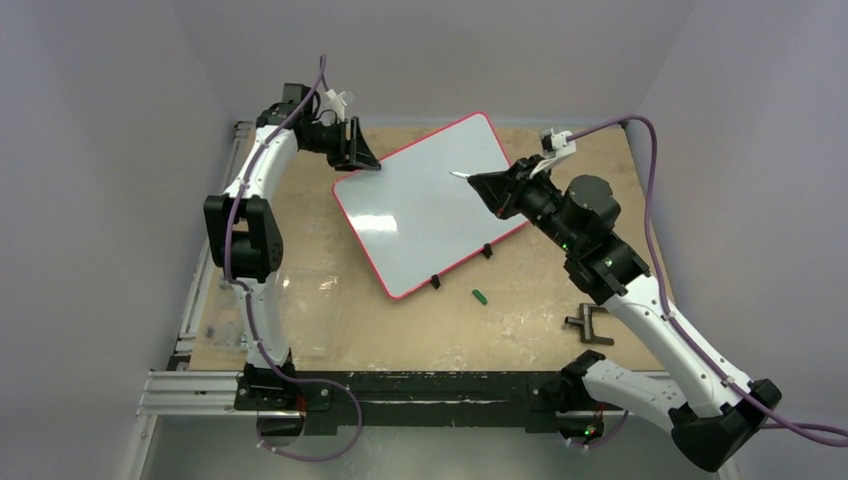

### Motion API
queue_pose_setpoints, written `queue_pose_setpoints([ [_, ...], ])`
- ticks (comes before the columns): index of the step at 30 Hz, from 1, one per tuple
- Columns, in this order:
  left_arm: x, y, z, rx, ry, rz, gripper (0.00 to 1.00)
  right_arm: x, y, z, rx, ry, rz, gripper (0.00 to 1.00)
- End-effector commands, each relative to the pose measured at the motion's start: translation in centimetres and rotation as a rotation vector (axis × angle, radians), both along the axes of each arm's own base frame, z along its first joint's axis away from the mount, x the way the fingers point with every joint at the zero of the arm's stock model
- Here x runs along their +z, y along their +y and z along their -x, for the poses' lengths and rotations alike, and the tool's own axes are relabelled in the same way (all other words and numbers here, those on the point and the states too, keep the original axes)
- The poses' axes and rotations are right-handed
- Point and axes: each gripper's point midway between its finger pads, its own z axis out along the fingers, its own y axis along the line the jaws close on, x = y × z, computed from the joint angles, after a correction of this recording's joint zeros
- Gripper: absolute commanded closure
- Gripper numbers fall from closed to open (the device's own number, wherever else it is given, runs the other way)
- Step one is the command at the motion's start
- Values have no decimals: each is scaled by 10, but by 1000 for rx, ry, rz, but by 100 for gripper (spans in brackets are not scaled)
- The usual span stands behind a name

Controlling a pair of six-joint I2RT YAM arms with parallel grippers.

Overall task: Write a sentence on the whiteboard
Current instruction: Hold the whiteboard on the whiteboard stand, then write a sentence on the whiteboard.

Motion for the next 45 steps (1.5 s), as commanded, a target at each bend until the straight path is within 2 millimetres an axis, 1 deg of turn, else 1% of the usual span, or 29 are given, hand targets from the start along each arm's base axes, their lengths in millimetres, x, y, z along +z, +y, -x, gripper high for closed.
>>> queue_pose_setpoints([
  [1, 0, -11, 8, -54, -8, 25, 52, 19, -3, 7, 13, -58, -33, 100],
  [11, -5, -18, 19, -81, -3, 1, 63, 24, -8, 13, 5, -71, -31, 100],
  [14, -7, -22, 20, -89, -2, -9, 74, 22, -9, 13, 1, -70, -30, 100],
  [17, -6, -25, 23, -95, -8, -22, 95, 21, -9, 14, 3, -71, -28, 100],
  [18, -6, -26, 24, -97, -8, -32, 100, 21, -9, 14, 4, -71, -27, 100],
  [24, -4, -35, 31, -130, -27, -47, 100, 17, -9, 14, 7, -78, -26, 100],
  [27, 3, -37, 33, -149, -55, -36, 100, 9, -8, 13, 9, -65, -16, 100],
  [28, 6, -38, 34, -156, -69, -31, 100, 10, -8, 13, 10, -73, -19, 100],
  [34, 8, -29, 39, -165, -149, -93, 100, 3, -4, 12, 25, -86, -10, 100],
  [39, 11, -25, 41, -162, -219, -153, 100, -9, 9, 17, 109, -113, 8, 100],
  [45, 3, -29, 41, -161, -237, -202, 100, -26, 26, 20, 218, -154, 51, 100],
])
